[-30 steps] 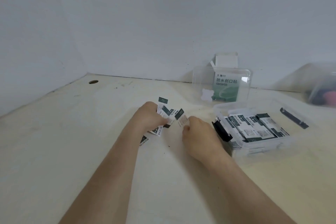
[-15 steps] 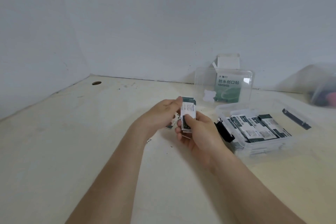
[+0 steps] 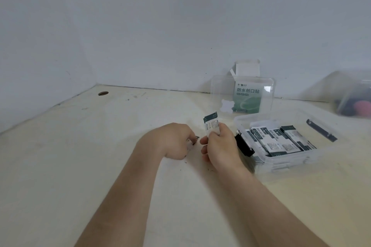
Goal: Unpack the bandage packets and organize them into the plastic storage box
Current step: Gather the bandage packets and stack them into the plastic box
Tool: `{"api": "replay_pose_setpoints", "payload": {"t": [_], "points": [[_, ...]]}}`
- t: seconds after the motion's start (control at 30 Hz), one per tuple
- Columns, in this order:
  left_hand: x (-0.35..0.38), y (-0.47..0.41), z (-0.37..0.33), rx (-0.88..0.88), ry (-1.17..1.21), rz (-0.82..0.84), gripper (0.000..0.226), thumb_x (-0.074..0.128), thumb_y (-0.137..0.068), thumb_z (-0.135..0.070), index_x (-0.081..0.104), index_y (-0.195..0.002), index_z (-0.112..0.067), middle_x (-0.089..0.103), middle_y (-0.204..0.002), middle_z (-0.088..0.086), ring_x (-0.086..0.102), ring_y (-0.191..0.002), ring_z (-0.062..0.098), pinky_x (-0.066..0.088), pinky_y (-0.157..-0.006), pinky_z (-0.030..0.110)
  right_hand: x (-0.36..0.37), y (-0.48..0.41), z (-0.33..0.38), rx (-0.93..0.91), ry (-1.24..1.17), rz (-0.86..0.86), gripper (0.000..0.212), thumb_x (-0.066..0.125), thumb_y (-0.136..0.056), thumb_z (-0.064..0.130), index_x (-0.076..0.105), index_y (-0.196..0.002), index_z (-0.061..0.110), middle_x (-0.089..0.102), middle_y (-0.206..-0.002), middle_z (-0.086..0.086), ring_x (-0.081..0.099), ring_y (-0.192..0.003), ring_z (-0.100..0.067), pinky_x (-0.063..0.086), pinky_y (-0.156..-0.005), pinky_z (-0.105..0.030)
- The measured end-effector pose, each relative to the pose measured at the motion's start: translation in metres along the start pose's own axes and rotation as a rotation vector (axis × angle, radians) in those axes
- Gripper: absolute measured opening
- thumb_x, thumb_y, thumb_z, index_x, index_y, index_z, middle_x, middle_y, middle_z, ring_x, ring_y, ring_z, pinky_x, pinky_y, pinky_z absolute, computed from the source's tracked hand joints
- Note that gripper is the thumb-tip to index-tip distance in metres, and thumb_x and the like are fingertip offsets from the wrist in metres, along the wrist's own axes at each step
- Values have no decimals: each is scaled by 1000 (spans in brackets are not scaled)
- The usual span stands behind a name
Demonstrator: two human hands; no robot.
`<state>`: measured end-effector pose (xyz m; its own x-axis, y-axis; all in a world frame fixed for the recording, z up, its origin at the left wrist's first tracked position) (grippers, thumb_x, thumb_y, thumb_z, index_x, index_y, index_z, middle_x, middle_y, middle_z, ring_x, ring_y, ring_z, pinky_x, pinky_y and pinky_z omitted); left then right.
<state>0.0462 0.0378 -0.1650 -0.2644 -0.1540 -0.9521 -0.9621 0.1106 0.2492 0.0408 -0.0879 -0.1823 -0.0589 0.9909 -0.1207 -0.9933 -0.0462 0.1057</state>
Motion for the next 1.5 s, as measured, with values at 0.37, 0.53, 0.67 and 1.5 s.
{"api": "replay_pose_setpoints", "payload": {"t": [0.37,0.53,0.67,1.5], "points": [[2,7,-4,65,214,61,46,69,-81,-21,56,-123,-35,58,-93,-16,56,-72,-1,42,-61,17,0,0,1,-19,145,11,24,30,-90,2,52,-96,7,64,-91,-18,59,-67,-28,43,-49,-29],[3,1,-7,49,285,-58,57,83,-71,-25,59,-122,-30,59,-113,-6,62,-97,15,54,-88,35,2,3,3,-36,93,33,26,29,-81,7,52,-91,12,63,-83,-12,65,-66,-30,58,-59,-47],[0,3,-7,46,292,-91,55,81,-73,-20,59,-122,-28,54,-103,-12,57,-90,11,49,-78,24,2,7,7,-97,104,19,36,28,-61,22,51,-87,13,65,-86,-13,65,-85,-41,55,-72,-58],[-15,63,69,67,329,-85,72,72,-80,-4,46,-133,-45,38,-138,-27,43,-120,4,45,-97,25,28,16,-1,110,-226,487,20,38,-104,23,53,-92,19,52,-58,-2,31,-40,-14,24,-44,-23]]}}
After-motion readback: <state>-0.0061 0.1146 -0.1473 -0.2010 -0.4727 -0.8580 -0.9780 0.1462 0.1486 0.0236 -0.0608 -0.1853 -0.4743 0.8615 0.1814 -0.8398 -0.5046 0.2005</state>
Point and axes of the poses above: each hand's wrist, its own y-axis away from the middle knuckle, its own x-axis out of the palm, z = x × y, the point moved 5 cm from there along -y, towards the middle knuckle
